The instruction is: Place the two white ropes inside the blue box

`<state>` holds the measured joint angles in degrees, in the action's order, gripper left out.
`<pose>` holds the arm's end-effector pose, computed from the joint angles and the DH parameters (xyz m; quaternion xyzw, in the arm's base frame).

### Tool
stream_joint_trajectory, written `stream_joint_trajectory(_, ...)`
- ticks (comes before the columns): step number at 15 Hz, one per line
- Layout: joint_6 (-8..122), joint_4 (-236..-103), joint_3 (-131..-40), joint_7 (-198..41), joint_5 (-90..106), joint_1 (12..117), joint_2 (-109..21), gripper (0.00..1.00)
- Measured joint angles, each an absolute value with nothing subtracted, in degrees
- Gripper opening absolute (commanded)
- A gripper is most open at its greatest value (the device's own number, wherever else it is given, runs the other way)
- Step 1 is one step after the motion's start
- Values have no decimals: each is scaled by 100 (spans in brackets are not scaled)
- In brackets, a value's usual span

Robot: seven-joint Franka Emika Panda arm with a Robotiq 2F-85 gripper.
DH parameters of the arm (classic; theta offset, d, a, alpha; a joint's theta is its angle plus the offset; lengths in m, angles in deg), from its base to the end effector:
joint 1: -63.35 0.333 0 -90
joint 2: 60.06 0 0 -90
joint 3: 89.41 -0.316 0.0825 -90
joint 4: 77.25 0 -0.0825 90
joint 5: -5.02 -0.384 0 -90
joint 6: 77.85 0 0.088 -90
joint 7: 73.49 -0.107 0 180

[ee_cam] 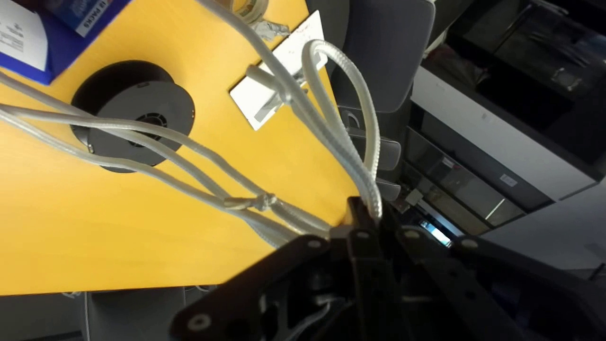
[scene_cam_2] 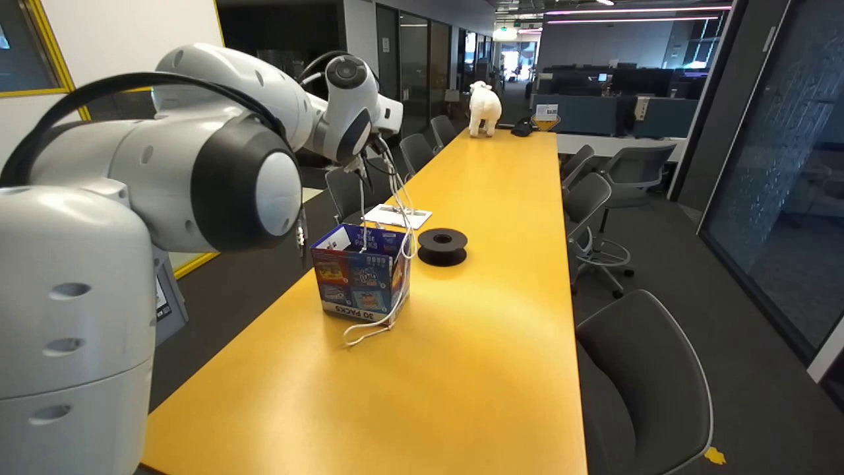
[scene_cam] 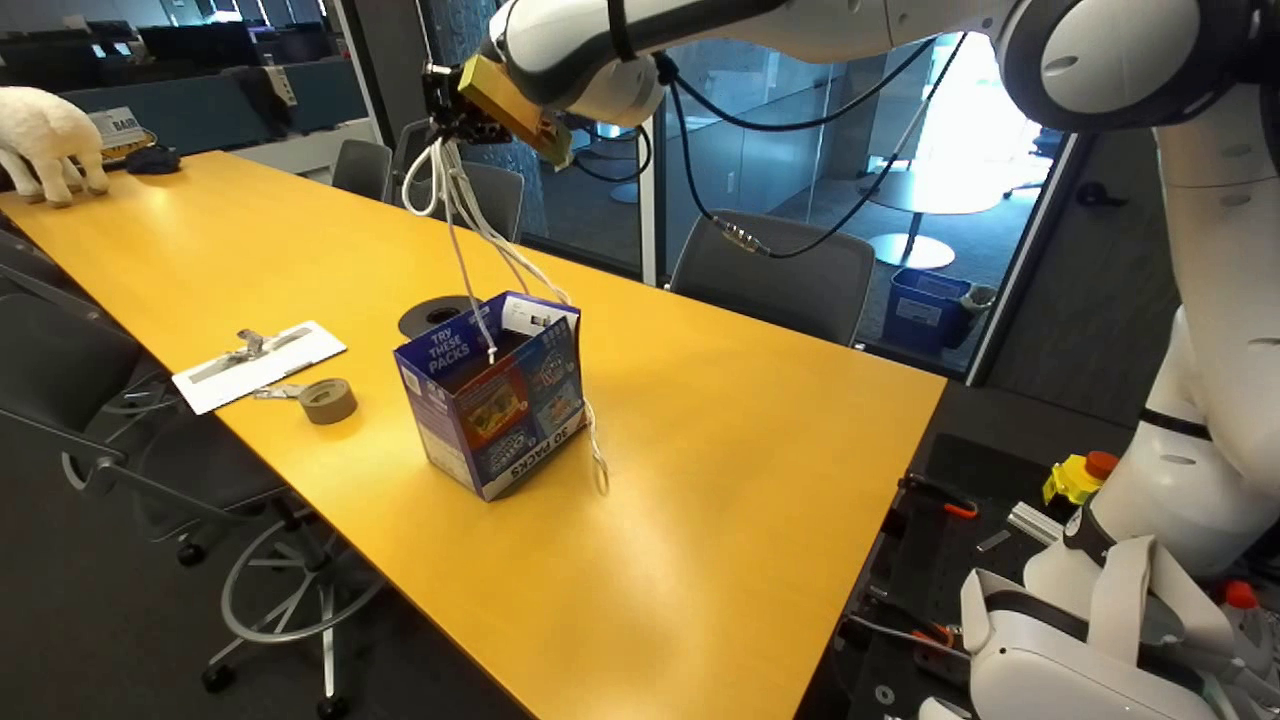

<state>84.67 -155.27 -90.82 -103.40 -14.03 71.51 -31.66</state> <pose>0.7447 0.1035 0.5528 -0.8346 0.2716 -0.3947 0.2718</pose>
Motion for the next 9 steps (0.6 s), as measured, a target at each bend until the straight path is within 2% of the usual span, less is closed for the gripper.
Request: stream_joint_trajectory(9, 8240, -15501, -8900, -10495, -895, 7689, -2535, 4)
